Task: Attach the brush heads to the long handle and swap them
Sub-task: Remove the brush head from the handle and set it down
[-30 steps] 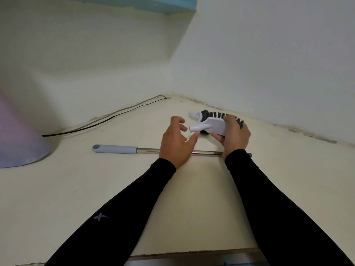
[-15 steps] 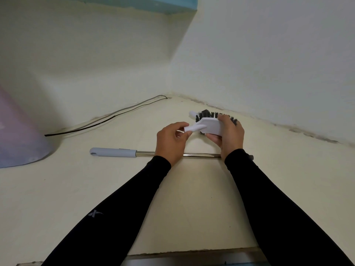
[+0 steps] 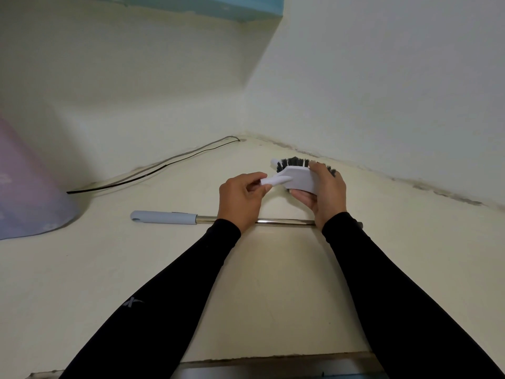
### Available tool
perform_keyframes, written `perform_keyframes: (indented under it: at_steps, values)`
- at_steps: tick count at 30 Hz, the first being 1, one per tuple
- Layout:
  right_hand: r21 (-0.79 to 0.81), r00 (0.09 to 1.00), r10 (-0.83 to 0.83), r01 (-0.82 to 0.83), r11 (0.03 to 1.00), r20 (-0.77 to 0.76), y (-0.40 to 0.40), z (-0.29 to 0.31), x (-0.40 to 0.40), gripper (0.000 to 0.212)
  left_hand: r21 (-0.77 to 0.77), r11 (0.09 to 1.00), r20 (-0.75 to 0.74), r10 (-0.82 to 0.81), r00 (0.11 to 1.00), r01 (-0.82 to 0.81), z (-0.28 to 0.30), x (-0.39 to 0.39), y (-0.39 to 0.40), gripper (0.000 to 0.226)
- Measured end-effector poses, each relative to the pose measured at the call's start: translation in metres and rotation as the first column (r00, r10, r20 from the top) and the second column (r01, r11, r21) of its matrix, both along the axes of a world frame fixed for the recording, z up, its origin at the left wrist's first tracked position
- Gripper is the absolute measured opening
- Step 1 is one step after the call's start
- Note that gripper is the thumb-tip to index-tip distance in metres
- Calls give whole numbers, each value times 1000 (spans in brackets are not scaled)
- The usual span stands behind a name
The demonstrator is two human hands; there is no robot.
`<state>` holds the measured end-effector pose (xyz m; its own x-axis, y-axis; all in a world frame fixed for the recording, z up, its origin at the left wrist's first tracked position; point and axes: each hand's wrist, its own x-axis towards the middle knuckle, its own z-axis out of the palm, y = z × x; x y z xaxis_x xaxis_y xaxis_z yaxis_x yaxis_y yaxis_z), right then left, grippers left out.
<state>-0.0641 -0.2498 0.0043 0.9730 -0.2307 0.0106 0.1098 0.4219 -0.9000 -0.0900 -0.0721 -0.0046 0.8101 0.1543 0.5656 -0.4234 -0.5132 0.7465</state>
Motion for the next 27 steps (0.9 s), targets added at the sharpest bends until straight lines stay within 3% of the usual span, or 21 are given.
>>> perform_keyframes:
  at_steps: [11,18,21,24,27]
  values:
    - [-142,1000,8,-11,990,-18,11,7,-5,49,-87,994,-58,63,996,-68,11,4,22,20]
    - [-381,997,83,-77,921,1,36,14,1,42,-98,984,-101,141,985,-151,18,22,65,20]
    - [-512,995,98,-84,855,2,57,21,7,57,-110,977,-134,166,977,-181,16,33,81,22]
    - [-560,996,86,-55,827,29,77,27,18,58,-100,974,-148,188,971,-204,17,46,96,22]
    - [-553,996,93,-70,830,13,92,27,34,87,-88,971,-158,209,965,-224,23,57,106,22]
